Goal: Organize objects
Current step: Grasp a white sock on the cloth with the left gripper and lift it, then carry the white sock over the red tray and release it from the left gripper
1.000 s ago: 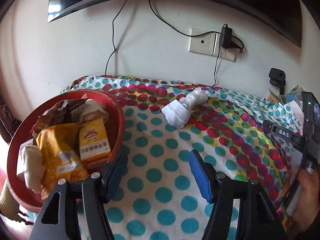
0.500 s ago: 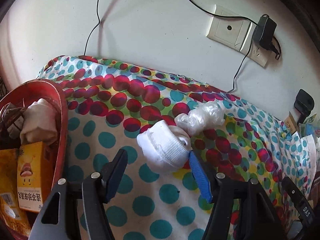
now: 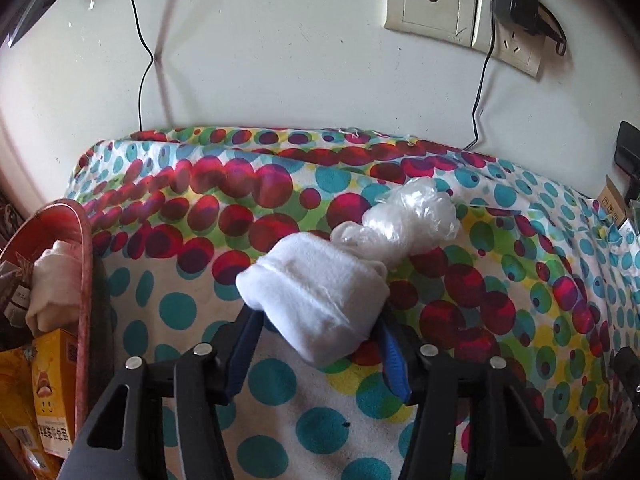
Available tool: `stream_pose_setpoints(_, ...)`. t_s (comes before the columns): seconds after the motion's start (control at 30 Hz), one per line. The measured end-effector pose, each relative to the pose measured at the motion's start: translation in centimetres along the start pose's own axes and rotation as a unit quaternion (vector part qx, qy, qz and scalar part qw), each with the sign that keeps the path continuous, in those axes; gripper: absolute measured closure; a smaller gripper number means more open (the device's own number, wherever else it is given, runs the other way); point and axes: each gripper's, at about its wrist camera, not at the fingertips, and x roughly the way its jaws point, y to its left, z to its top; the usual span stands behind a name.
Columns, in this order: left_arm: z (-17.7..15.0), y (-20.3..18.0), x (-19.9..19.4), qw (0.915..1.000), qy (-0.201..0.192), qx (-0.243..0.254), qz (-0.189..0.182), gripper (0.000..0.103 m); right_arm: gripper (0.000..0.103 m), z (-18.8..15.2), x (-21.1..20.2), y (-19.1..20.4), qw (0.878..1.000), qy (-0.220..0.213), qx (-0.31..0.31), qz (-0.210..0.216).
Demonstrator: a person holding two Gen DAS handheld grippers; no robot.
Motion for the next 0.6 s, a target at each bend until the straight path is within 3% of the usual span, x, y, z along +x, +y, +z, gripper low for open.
stream_pose_setpoints(0.07,0.0,0.1,-0.1,1.0000,0.001,0.003,-0.005,0.058,0.001,0.0,0.0,0.0,1.000,0.001,-0.001,-0.001)
stream_pose_setpoints(0.1,-0.1,0.0,-0.3,1.0000,-0.003,0.008,0.001,0.067,0.001,0.0,0.0,0.0,1.000,0.001,-0.001,-0.002)
stream_pose_setpoints(0.37,-0.8,1.2,-6.7,0.9971,-0.071,0.018,-0.020,0.067,0.001,0.0,0.0,0.1,1.000,0.001,-0.003,-0.004)
stream_pose_setpoints(0.6,-4.0,2.6,-11.0,0.9955,-0.084,0.039,-0.015,0.067,0.001,0.0,0.2,0.1,1.000,0.005,-0.003,-0.006)
